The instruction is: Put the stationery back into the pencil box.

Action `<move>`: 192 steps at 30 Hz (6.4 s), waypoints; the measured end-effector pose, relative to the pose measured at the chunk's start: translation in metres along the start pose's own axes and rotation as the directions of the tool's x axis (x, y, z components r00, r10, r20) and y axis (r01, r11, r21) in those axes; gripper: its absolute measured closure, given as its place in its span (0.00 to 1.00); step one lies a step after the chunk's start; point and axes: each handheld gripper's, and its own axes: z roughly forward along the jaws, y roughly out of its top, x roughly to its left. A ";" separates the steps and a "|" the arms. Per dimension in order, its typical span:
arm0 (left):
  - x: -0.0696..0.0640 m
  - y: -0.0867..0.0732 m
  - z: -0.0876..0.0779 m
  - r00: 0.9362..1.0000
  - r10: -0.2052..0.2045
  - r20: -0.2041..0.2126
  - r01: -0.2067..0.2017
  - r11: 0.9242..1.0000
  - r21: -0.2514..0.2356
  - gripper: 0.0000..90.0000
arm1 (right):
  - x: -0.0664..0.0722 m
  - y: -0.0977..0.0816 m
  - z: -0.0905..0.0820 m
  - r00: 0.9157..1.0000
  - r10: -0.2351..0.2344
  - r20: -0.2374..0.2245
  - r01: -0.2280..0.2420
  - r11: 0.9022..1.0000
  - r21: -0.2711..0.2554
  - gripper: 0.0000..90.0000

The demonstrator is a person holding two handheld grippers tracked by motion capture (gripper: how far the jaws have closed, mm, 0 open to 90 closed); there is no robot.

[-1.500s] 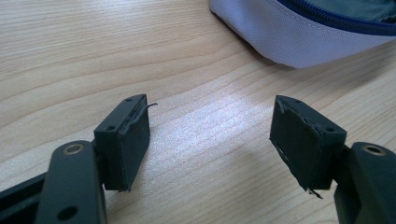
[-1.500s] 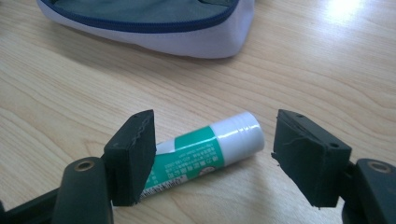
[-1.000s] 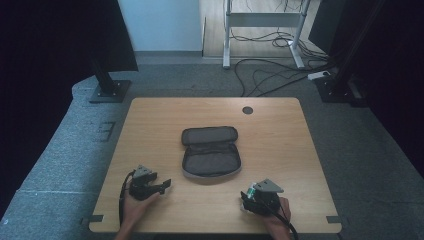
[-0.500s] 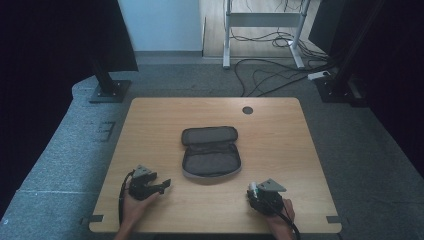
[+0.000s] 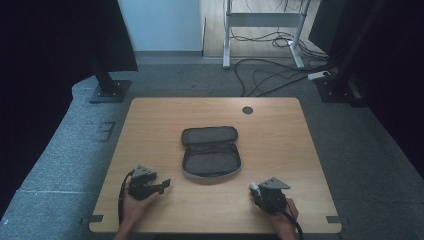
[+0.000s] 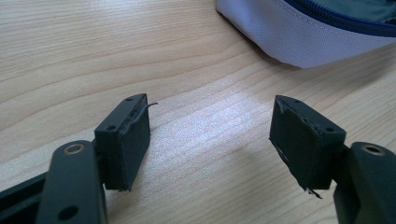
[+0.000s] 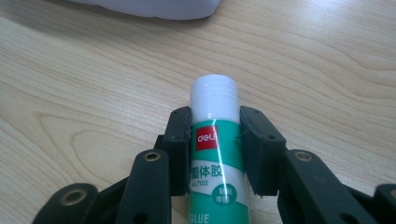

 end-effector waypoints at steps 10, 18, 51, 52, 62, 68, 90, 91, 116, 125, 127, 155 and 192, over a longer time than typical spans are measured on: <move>0.000 0.000 0.000 1.000 0.000 0.001 0.000 1.000 0.000 0.32 | -0.004 0.003 -0.006 0.999 0.003 -0.040 -0.004 1.000 -0.027 0.72; 0.000 0.000 0.000 1.000 -0.003 0.002 0.003 1.000 -0.001 0.32 | -0.011 0.008 -0.013 0.997 0.036 -0.062 -0.040 0.996 -0.074 0.72; 0.000 0.001 0.000 1.000 -0.004 0.001 0.004 1.000 0.000 0.33 | -0.014 0.050 -0.020 0.987 0.046 -0.157 -0.076 0.979 -0.191 0.72; 0.000 0.001 0.000 1.000 -0.004 0.001 0.004 1.000 0.000 0.33 | -0.014 0.051 -0.019 0.986 0.046 -0.159 -0.077 0.978 -0.192 0.72; -0.001 0.000 0.001 1.000 -0.003 0.002 0.003 1.000 0.001 0.33 | -0.010 0.067 -0.008 0.982 0.043 -0.186 -0.081 0.976 -0.201 0.72; -0.001 0.001 0.001 1.000 -0.002 0.001 0.002 1.000 0.000 0.33 | -0.006 0.076 0.005 0.977 0.042 -0.208 -0.083 0.977 -0.196 0.72; -0.003 0.001 0.002 1.000 0.004 0.009 -0.004 1.000 0.001 0.33 | 0.017 0.116 0.045 0.974 0.004 -0.228 -0.044 0.984 -0.171 0.72; -0.003 0.001 0.002 1.000 0.005 0.009 -0.005 1.000 0.001 0.33 | 0.022 0.122 0.050 0.974 -0.006 -0.228 -0.033 0.985 -0.169 0.72; -0.003 0.001 0.002 1.000 0.004 0.014 -0.004 1.000 0.001 0.33 | 0.038 0.141 0.072 0.970 -0.032 -0.239 -0.004 0.988 -0.152 0.72; -0.002 0.001 0.002 1.000 0.005 0.016 -0.005 1.000 0.001 0.33 | 0.042 0.145 0.086 0.971 -0.042 -0.236 0.013 0.992 -0.126 0.72; -0.002 0.001 0.002 1.000 0.005 0.016 -0.005 1.000 0.002 0.33 | 0.043 0.144 0.090 0.972 -0.042 -0.232 0.014 0.993 -0.118 0.72; -0.003 0.001 0.002 1.000 0.009 0.017 -0.009 1.000 0.003 0.33 | 0.050 0.135 0.115 0.980 -0.123 -0.154 0.120 0.992 -0.027 0.66; -0.004 0.001 0.002 1.000 0.011 0.015 -0.011 1.000 0.004 0.33 | 0.020 0.119 0.055 0.969 -0.057 -0.241 0.003 0.976 -0.219 0.42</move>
